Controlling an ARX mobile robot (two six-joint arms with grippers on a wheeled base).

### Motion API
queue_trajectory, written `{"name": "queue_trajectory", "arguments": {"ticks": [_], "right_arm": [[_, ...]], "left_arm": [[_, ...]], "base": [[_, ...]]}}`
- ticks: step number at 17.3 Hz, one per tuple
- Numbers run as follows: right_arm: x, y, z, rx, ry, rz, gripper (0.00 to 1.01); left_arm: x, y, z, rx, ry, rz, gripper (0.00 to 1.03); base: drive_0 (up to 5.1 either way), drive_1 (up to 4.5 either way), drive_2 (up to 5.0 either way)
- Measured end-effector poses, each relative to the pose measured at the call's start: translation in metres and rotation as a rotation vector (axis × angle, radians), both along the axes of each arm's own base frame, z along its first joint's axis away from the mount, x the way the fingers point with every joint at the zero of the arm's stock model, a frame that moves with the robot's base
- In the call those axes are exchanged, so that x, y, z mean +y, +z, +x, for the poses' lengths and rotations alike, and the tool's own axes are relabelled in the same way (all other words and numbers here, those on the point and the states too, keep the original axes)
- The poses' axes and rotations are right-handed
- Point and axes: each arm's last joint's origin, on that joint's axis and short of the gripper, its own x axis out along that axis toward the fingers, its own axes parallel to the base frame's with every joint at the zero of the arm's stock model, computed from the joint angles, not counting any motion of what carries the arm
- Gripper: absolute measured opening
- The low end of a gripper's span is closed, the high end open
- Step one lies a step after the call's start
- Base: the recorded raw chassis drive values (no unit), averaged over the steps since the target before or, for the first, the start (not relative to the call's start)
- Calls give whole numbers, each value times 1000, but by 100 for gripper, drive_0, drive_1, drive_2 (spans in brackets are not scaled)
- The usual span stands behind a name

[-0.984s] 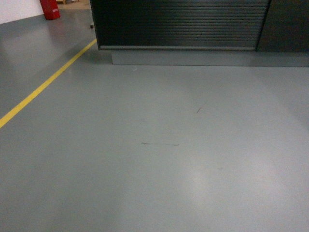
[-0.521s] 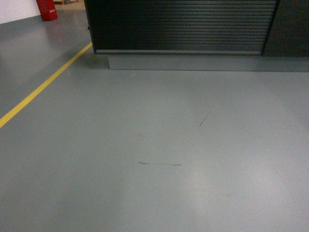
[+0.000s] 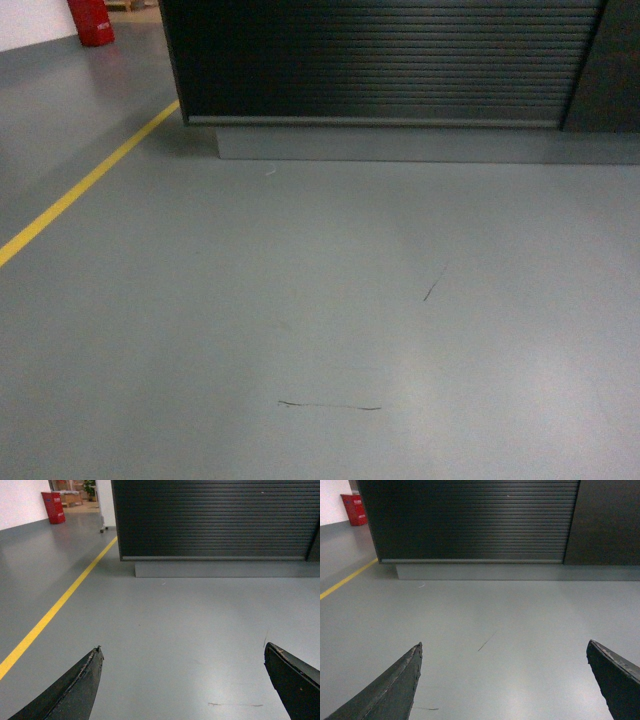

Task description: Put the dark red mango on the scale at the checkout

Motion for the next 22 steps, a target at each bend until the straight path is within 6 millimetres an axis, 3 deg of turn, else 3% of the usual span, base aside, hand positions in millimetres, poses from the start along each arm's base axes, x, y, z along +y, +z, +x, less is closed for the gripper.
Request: {"name": "queue_trajectory", "arguments": {"ticks": [22], "right_arm": [[0,0,0,2,0,0,98]], "left_arm": [[0,0,0,2,0,0,98]], "base": [[-5,428,-439]]}}
